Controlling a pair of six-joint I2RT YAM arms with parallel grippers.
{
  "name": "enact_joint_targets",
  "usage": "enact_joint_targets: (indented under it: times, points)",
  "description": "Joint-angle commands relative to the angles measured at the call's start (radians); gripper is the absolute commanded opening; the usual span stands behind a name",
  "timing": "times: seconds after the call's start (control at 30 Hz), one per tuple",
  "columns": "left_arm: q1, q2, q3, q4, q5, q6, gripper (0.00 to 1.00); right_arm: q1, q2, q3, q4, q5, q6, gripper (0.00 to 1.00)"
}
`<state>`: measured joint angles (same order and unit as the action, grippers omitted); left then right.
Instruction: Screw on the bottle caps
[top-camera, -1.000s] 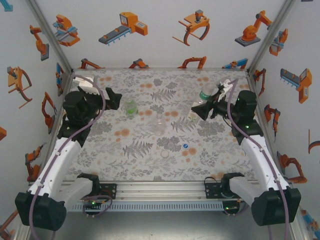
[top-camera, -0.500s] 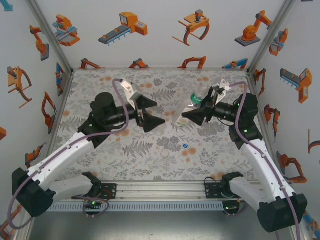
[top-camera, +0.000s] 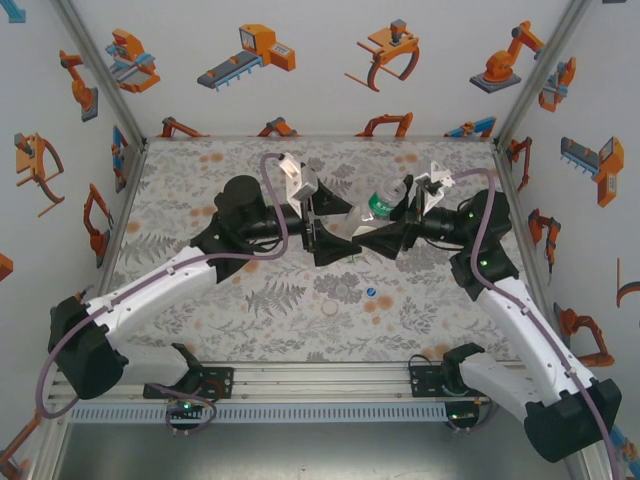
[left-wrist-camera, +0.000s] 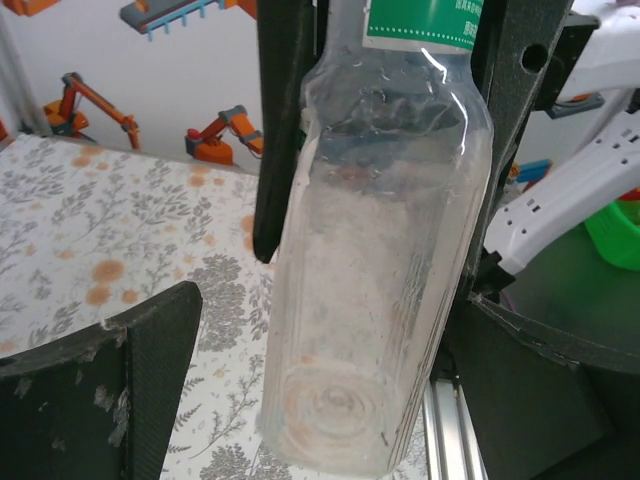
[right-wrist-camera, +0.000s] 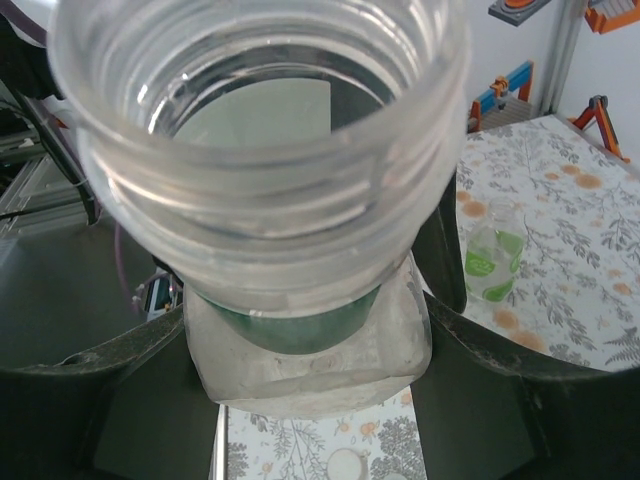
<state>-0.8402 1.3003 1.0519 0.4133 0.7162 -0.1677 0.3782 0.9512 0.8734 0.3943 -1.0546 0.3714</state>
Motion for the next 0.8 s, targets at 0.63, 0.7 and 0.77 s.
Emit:
enact_joint_targets:
  times: [0.63,0.7,0.77]
  points:
    - [-0.022,0.011,0.019,0.048,0.140,0.020,0.55,0.064,-0.019,0.056,-0.001,0.114,-0.037,0.19]
    - [-0.022,0.006,0.013,0.049,0.137,0.026,0.50,0.065,-0.023,0.054,-0.004,0.114,-0.037,0.19]
    - [-0.022,0.002,0.010,0.048,0.137,0.031,0.46,0.065,-0.027,0.051,-0.010,0.116,-0.038,0.19]
